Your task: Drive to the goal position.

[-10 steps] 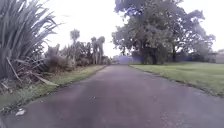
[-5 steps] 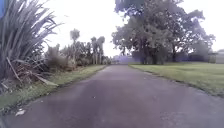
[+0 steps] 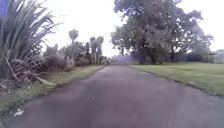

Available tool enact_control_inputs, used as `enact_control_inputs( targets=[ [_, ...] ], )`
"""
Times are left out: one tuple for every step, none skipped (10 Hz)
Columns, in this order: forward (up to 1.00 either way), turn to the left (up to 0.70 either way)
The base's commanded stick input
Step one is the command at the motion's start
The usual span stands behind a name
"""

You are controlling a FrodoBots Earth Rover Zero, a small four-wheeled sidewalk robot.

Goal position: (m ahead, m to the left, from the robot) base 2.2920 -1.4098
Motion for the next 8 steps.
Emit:
enact_control_inputs(
  targets=[
    [0.0,-0.85],
    [0.0,-0.85],
    [0.0,-0.85],
    [0.0,-0.85],
    [0.0,-0.85],
    [0.0,-0.85],
    [0.0,-0.85],
    [0.0,-0.67]
  ],
)
